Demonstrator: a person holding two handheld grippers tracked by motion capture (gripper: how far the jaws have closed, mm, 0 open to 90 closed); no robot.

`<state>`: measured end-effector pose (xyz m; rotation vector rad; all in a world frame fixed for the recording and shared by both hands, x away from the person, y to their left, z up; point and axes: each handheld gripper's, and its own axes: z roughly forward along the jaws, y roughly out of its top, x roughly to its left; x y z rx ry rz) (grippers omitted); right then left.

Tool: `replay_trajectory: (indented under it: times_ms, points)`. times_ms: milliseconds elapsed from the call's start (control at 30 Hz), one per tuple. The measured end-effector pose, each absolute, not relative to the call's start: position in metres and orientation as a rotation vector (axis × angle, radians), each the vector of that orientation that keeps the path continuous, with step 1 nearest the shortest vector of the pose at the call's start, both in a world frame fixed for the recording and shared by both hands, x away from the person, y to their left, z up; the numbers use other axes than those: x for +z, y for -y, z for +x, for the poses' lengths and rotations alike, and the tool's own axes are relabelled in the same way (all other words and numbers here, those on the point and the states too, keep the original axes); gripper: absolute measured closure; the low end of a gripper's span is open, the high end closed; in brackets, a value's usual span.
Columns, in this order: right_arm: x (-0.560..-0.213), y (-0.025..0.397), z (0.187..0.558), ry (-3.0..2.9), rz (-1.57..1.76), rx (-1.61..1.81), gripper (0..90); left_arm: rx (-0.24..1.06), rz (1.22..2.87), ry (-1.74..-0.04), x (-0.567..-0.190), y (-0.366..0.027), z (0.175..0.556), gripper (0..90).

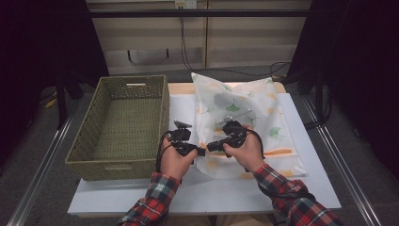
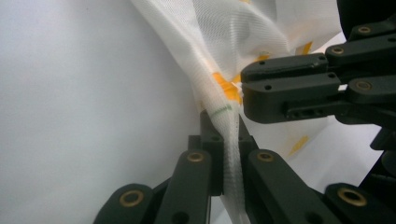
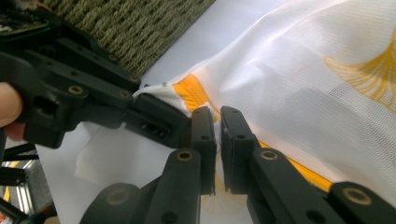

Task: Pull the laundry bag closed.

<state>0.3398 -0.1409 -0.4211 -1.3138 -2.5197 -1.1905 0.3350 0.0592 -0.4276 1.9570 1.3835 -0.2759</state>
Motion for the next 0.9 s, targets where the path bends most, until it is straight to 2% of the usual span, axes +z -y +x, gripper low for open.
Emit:
replay_trajectory:
  times_ms: [900]
  points:
    - [-0.4256, 0.1404, 0.3414, 2.560, -1.351, -1.121, 85.2, -0.296, 1.944, -1.407, -0.4223, -0.0629, 0.3344, 89.8]
